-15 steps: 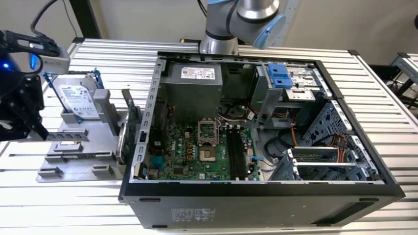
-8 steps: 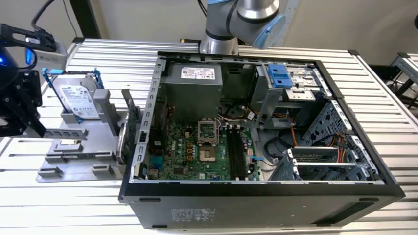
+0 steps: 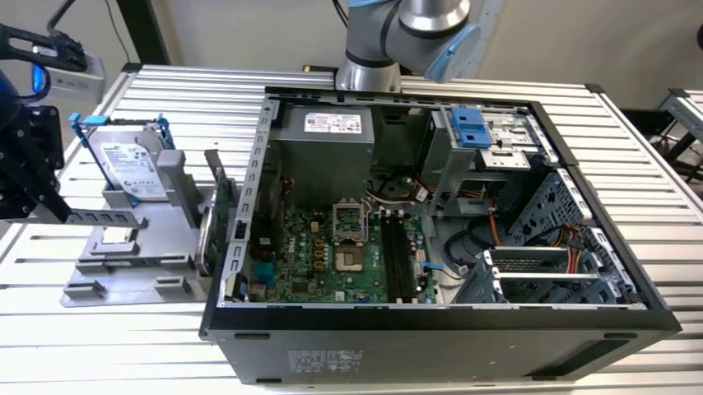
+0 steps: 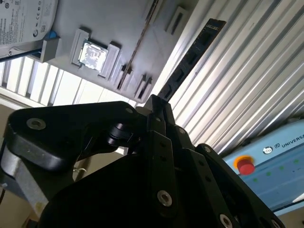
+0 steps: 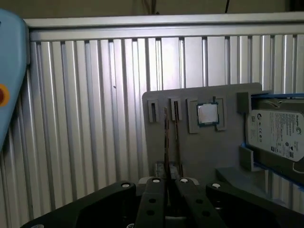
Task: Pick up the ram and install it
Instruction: 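Pick up the ram and move it above insertion slot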
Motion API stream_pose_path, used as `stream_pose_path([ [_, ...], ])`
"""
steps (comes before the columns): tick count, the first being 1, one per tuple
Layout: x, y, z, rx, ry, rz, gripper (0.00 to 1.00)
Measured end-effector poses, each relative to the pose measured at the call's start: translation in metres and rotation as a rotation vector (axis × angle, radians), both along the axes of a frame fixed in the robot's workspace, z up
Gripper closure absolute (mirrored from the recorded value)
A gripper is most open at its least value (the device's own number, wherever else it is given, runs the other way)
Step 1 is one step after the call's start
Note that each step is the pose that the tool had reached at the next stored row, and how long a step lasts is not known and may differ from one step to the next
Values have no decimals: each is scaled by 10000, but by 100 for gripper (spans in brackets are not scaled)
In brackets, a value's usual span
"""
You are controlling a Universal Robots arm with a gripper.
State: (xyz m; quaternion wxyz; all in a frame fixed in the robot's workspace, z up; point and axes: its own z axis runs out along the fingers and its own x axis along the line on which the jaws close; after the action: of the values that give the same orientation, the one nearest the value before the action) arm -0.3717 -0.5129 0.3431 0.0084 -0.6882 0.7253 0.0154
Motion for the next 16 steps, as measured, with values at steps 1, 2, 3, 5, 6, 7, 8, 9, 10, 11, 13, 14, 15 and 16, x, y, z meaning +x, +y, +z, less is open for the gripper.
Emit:
stream_pose_path([
  [1,0,0,15,0,0,0,100],
  [2,0,0,29,1,-1,0,100],
  [3,0,0,43,1,0,0,100],
  [5,0,0,70,0,0,0,100],
  [6,0,0,81,0,0,0,100],
  [7,0,0,93,0,0,0,100],
  [8,0,0,102,1,-1,0,100],
  [9,0,0,112,1,-1,0,100],
  [10,0,0,120,1,-1,0,100],
  [11,0,0,129,1,0,1,100],
  [13,0,0,144,0,0,0,100],
  [14,0,0,150,1,-1,0,100],
  [15,0,0,157,1,-1,0,100],
  [16,0,0,165,0,-1,0,100],
])
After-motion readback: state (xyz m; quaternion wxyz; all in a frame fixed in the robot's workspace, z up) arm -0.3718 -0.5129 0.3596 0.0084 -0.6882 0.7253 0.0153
